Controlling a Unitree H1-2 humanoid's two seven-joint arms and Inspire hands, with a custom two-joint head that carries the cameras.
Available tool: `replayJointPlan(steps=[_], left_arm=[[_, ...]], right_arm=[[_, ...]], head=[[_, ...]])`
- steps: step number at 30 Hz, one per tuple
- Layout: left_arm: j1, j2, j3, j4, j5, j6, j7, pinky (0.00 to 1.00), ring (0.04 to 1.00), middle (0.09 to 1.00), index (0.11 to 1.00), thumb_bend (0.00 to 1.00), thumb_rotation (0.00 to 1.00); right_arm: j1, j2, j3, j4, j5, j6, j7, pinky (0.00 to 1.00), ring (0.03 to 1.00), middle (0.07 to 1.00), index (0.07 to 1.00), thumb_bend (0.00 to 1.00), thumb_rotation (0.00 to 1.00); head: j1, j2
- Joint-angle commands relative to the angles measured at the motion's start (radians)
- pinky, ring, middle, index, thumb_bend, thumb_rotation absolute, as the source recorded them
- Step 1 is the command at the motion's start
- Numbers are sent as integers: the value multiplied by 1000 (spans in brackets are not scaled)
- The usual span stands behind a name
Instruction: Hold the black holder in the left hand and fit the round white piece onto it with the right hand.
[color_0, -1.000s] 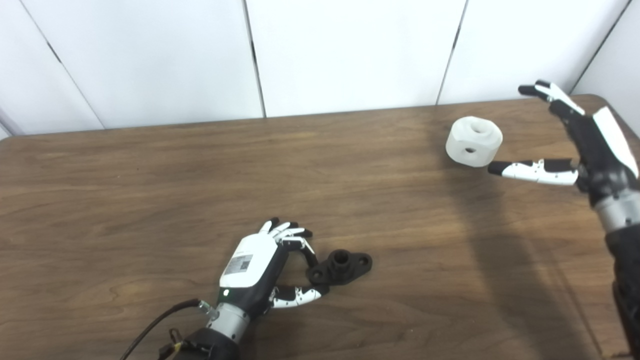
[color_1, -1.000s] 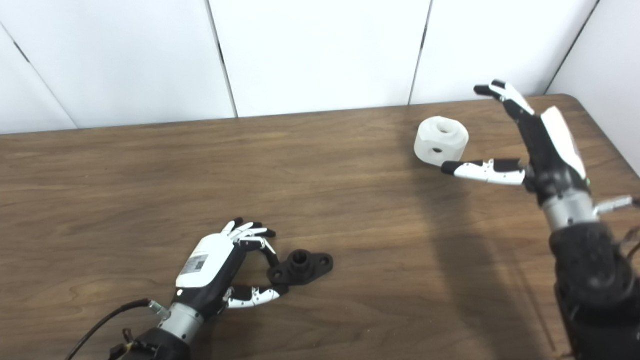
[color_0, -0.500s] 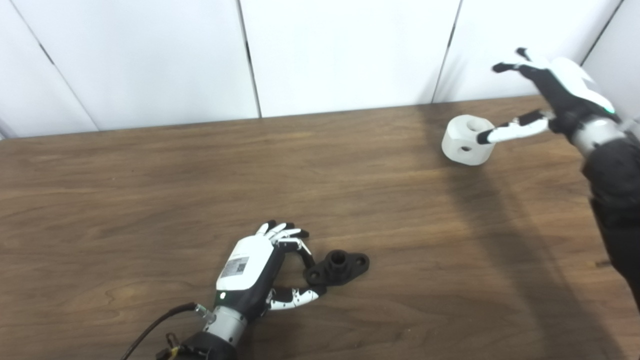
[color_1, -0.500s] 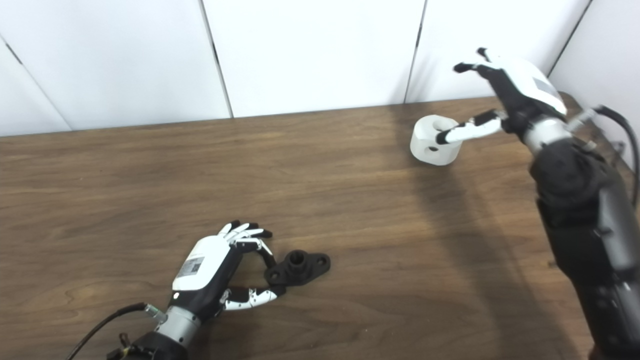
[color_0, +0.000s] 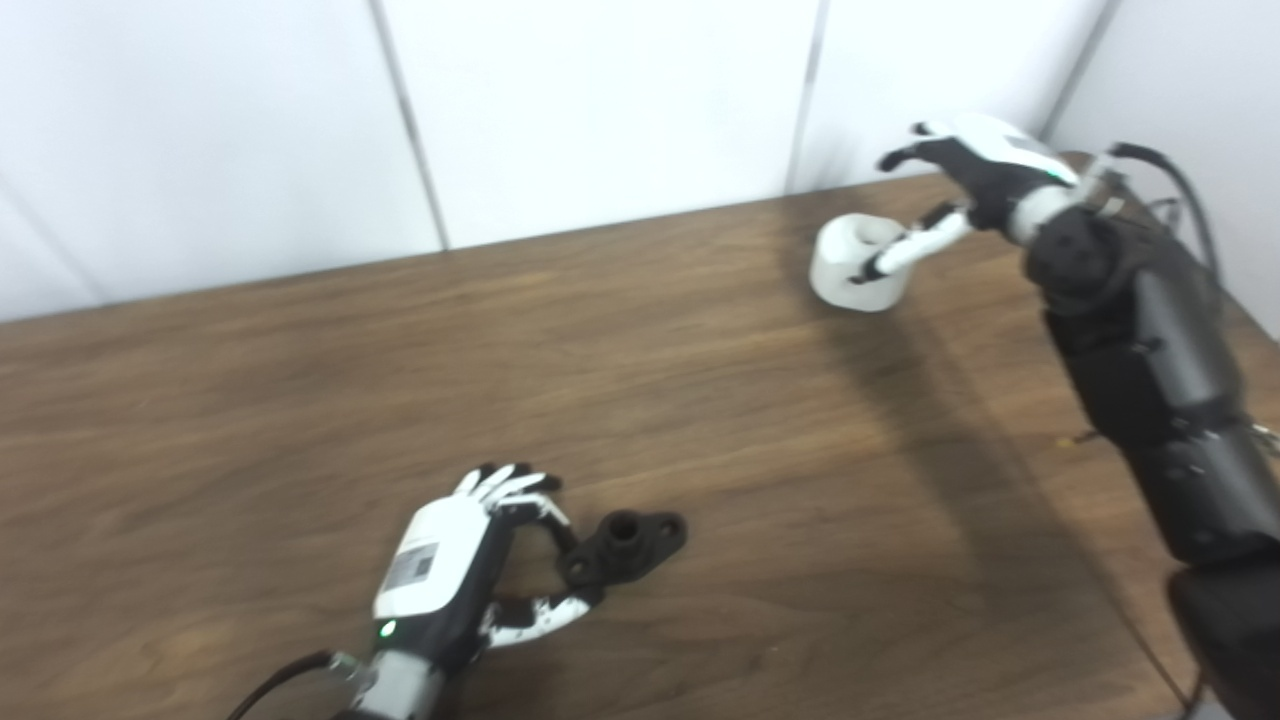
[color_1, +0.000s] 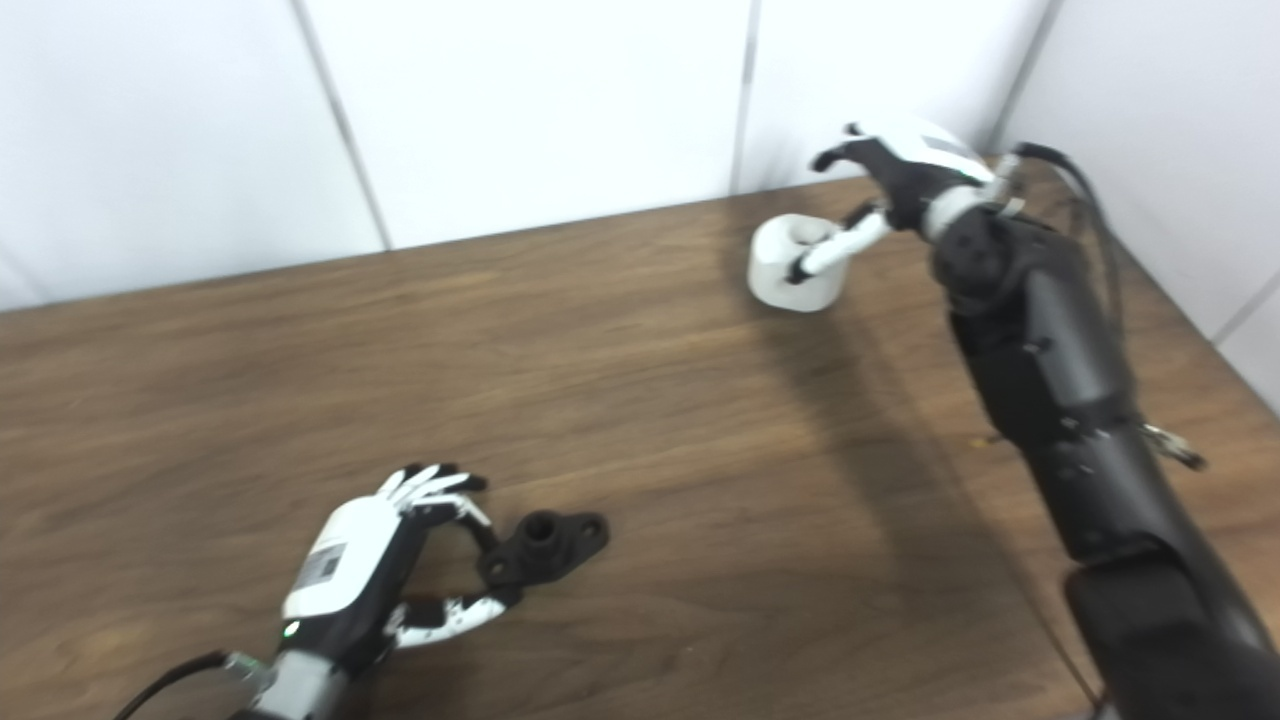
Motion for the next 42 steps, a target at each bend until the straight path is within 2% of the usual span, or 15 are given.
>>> replayJointPlan(steps=[1, 7, 15, 25, 32, 42], left_arm=[[19, 26, 1, 0, 1, -10, -25, 967, 896, 820, 488, 515, 58], [21, 28, 8, 1, 4, -25, -26, 957, 890, 816, 488, 515, 59], [26, 21, 14, 5, 6, -30, -24, 955, 891, 815, 487, 516, 59], [28, 17, 11, 0, 12, -26, -30, 959, 895, 818, 488, 515, 60], [28, 9, 11, -7, 16, -18, -35, 963, 898, 820, 488, 515, 60], [28, 2, 7, -11, 30, -23, -35, 956, 892, 818, 487, 516, 59]], right_arm=[[-62, -10, -19, -4, -34, 0, 10, 905, 1000, 994, 817, 1000, 325], [-77, -1, -25, 7, -82, 0, 55, 887, 1000, 998, 813, 1000, 326], [-77, 3, -29, 18, -102, 0, 83, 922, 1000, 1000, 818, 1000, 315], [-95, 12, 0, 66, -141, 0, 107, 910, 1000, 1000, 807, 1000, 321], [-107, 13, 34, 105, -134, 0, 71, 898, 1000, 1000, 799, 1000, 330], [-114, 19, 40, 132, -109, -1, 19, 904, 1000, 1000, 800, 986, 358]], head=[[-3, 1], [3, 2], [12, 0], [25, 4], [23, 9], [31, 16]])
